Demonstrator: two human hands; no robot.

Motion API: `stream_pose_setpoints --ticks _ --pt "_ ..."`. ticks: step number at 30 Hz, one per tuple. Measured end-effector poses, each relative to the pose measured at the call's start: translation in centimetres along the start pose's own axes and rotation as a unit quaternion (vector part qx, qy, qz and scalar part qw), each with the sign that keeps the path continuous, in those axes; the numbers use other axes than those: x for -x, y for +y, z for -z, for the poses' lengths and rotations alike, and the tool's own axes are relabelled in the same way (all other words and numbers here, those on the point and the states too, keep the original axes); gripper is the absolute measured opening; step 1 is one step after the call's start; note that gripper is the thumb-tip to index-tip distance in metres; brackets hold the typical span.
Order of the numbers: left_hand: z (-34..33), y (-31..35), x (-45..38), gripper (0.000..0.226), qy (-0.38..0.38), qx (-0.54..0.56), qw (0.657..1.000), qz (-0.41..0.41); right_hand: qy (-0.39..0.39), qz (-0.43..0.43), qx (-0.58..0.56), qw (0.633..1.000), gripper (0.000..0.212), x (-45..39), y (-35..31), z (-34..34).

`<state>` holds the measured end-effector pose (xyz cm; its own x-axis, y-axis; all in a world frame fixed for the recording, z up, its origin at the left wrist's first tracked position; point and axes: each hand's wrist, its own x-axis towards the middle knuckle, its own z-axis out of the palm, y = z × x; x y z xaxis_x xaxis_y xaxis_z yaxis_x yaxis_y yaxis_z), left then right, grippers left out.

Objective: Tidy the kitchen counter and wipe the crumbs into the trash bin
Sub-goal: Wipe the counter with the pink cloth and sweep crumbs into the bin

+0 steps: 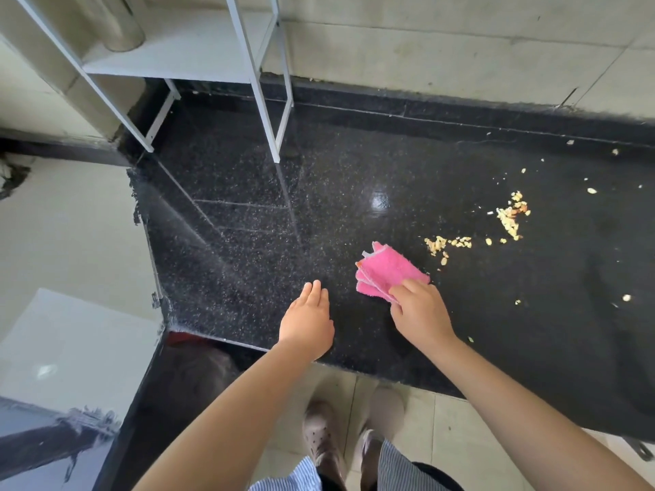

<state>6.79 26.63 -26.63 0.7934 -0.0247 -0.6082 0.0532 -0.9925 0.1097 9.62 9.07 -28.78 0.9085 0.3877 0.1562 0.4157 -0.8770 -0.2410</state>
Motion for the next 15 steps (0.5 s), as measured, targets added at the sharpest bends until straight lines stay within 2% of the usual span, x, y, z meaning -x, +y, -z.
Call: stream_pose_setpoints --ticks 2,6,8,10,11,13,15 --pt "-0.1 -0.1 0.0 0.059 0.0 -0.002 1.0 -0.003 0.04 0.036 -0.027 0.998 0.024 0.8 0.2 0.2" --pt "-0.3 -0.3 -0.1 0.059 0.001 -0.004 1.0 -0.008 -0.05 0.122 0.023 0.991 0.037 3.1 0.4 0.3" --pt "-0.4 -0.4 -0.1 0.059 0.003 -0.003 1.0 -0.009 -0.03 0.07 -0.023 0.997 0.035 2.9 0.4 0.6" --pt "-0.4 -0.4 -0.1 0.059 0.006 -0.003 1.0 -0.011 0.011 -0.014 -0.042 0.999 0.024 2.0 0.1 0.9" --pt "-0.4 -0.4 -0.1 0.059 0.007 -0.003 1.0 -0.011 -0.001 -0.036 -0.024 0.999 0.022 1.6 -0.2 0.8" --pt "-0.4 -0.5 -0.1 0.059 0.005 -0.004 1.0 -0.012 -0.083 -0.041 0.012 0.996 0.04 1.4 -0.6 -0.1" --pt "-0.4 -0.5 0.0 0.059 0.003 -0.006 1.0 -0.014 -0.124 -0.03 0.031 0.991 0.051 1.5 -1.0 -0.9"
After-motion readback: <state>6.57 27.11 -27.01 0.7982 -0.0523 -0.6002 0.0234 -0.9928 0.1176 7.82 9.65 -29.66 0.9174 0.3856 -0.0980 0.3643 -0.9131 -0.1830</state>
